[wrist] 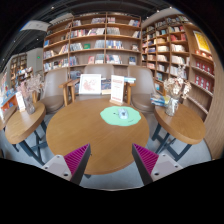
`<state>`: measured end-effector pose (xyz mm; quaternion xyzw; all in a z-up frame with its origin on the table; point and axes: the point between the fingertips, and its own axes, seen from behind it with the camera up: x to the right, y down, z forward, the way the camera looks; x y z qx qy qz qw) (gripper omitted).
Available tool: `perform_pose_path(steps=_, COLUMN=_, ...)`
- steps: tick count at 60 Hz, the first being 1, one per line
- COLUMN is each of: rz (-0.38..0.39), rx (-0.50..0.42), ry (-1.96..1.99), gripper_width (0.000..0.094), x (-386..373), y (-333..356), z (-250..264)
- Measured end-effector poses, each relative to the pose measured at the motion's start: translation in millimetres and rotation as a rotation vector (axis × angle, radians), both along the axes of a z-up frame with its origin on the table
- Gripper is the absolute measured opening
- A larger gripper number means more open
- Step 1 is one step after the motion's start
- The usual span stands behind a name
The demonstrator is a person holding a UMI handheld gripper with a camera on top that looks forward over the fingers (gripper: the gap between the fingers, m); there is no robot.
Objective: Arrange mouse
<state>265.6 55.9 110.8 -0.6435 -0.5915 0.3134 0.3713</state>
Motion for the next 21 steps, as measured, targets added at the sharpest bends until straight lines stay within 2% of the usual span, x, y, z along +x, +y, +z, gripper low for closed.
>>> perform_pose_path(steps=9, rz=0.011, rx=-0.004, ry=0.005, gripper_width=0.0857, x=7, y=-4, z=-2)
perform_pose_path(steps=21, rz=-0.001, rx=0.043, ry=0.047, gripper_width=0.0857, x=8, y=-1, z=9)
